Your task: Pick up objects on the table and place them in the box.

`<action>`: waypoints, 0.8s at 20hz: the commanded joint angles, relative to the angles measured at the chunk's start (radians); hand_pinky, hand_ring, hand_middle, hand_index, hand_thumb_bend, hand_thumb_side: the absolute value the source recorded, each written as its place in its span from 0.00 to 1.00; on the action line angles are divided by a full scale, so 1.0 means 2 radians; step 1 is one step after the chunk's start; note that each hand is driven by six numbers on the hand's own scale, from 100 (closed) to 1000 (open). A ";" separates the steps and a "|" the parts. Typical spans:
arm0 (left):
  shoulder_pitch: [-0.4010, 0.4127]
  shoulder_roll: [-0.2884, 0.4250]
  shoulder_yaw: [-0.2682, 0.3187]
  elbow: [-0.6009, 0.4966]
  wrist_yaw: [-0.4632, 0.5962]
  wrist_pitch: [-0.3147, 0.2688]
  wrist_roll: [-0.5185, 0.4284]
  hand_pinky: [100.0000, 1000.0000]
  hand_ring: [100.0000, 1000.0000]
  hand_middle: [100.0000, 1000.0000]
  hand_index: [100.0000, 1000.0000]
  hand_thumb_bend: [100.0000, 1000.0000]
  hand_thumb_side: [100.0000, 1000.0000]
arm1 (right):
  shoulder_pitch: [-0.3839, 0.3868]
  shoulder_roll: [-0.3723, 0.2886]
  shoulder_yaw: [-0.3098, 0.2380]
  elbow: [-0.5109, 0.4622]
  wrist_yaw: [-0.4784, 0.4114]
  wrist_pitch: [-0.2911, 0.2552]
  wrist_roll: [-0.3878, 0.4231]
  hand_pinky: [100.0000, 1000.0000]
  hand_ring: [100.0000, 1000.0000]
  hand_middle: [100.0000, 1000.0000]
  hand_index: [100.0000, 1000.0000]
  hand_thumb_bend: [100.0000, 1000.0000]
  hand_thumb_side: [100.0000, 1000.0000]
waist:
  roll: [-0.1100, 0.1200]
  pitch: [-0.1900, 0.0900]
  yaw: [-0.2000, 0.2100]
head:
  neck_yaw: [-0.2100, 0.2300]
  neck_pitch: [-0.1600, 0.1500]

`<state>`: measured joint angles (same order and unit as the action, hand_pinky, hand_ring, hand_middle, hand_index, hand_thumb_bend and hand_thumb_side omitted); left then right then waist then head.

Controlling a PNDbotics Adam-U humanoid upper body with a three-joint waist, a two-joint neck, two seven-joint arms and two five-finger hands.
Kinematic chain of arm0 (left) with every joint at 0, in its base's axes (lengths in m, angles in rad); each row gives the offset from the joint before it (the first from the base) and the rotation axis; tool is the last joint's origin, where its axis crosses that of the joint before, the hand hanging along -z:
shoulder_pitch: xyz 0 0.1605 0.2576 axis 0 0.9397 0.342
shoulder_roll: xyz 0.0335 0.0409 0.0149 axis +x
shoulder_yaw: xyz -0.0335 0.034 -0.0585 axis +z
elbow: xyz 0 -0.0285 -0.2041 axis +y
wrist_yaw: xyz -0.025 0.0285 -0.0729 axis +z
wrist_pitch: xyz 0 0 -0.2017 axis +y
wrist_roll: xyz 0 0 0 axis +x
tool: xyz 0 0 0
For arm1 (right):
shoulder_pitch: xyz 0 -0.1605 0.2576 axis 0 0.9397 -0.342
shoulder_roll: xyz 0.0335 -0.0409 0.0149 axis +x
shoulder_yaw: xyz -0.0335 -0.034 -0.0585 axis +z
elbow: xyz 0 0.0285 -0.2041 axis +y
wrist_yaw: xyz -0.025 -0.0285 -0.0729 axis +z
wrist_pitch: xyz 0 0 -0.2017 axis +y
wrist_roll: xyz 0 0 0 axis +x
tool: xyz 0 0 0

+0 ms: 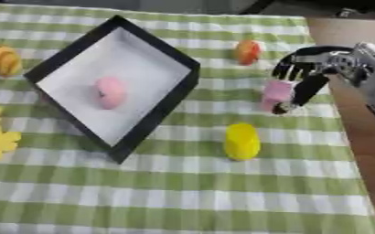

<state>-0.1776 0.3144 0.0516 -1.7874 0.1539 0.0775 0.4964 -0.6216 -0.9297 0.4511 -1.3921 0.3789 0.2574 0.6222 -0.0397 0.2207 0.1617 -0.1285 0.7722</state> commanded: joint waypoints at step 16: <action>-0.006 0.004 0.001 -0.009 -0.001 0.000 -0.003 0.76 0.76 0.70 0.83 0.24 0.76 | 0.002 -0.010 -0.015 -0.032 -0.043 0.044 -0.060 0.79 0.66 0.47 0.60 0.21 0.00 | 0.000 0.001 0.001 | 0.000 -0.001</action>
<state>-0.1778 0.3076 0.0515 -1.7875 0.1538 0.0795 0.4937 -0.6061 -0.9037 0.4421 -1.4224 0.3114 0.3332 0.5141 -0.0399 0.2211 0.1637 -0.1281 0.7722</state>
